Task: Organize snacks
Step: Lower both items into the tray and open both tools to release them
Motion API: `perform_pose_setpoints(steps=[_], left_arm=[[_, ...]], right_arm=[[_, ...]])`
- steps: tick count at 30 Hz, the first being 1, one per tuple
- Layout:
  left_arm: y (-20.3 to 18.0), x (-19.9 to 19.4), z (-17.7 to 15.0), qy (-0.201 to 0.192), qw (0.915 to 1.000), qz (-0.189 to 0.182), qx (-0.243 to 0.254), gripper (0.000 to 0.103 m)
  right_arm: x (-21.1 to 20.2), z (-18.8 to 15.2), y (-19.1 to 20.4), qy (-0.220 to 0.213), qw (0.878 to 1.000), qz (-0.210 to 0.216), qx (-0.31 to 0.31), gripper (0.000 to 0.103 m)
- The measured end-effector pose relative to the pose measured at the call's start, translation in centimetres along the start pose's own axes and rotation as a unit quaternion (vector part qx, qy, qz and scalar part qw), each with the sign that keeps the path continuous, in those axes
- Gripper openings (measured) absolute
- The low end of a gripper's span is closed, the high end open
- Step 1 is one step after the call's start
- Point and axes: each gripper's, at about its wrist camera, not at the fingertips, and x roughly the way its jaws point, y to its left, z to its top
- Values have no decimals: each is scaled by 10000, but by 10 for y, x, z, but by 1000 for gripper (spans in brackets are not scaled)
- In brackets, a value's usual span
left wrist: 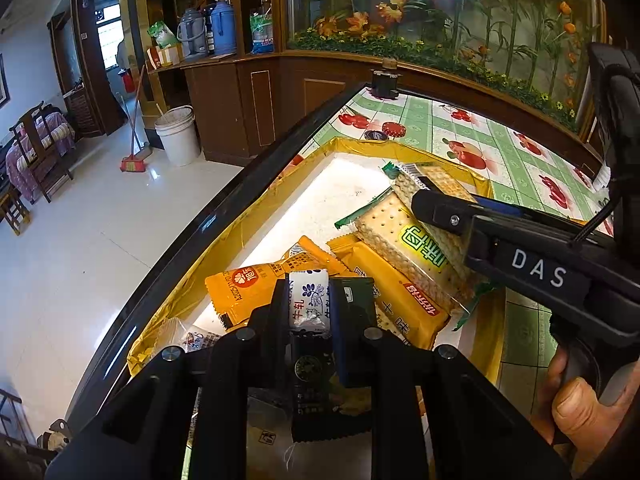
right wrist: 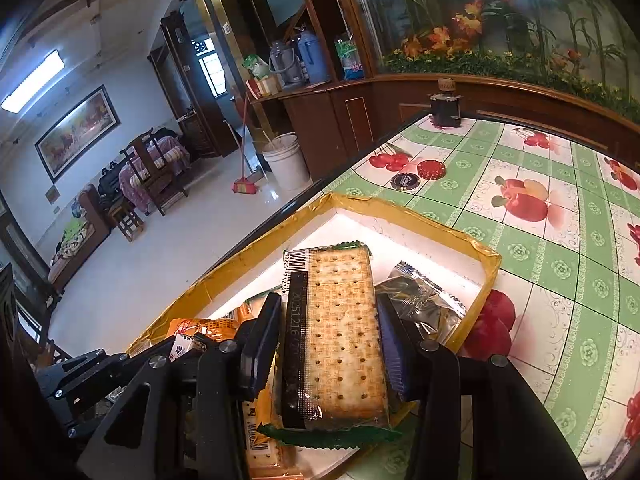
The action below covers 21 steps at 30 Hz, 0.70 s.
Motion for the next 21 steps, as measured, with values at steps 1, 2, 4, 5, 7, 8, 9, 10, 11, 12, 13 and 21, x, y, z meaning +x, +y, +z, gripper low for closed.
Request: perform_pose_setpoints(steps=[1, 2, 4, 5, 7, 8, 9, 10, 11, 12, 13, 21], left_arm=[[0, 1, 0, 11, 10000, 6, 7, 16], [0, 2, 0, 19, 10000, 14, 12, 16], [0, 2, 0, 22, 10000, 11, 7, 16], [0, 2, 0, 22, 10000, 16, 8, 16], [0, 2, 0, 25, 10000, 23, 16, 16], [-1, 2, -1, 26, 10000, 28, 22, 16], [-1, 3, -1, 27, 10000, 34, 26, 16], [-1, 3, -1, 32, 10000, 37, 27, 16], [-1, 4, -1, 38, 10000, 38, 27, 16], [-1, 5, -1, 44, 10000, 40, 23, 16], [-1, 6, -1, 51, 10000, 39, 10, 16], [2, 13, 5, 178, 9998, -18, -132, 17]], right_arm=[[1, 0, -1, 4, 10000, -6, 13, 47], [2, 0, -2, 7, 10000, -4, 30, 47], [4, 1, -3, 11, 10000, -32, 57, 47], [4, 1, -4, 23, 10000, -53, 64, 47], [7, 1, -8, 53, 9999, -61, 113, 47], [8, 0, -10, 68, 9999, -62, 146, 47], [9, -1, -11, 78, 9998, -53, 183, 47], [9, -1, -12, 74, 9997, -40, 209, 47], [9, -1, -13, 68, 9997, -37, 224, 47], [10, -1, -13, 66, 9997, -41, 226, 48], [11, -1, -14, 68, 9997, -46, 225, 48], [17, 2, -17, 120, 9994, -51, 313, 50]])
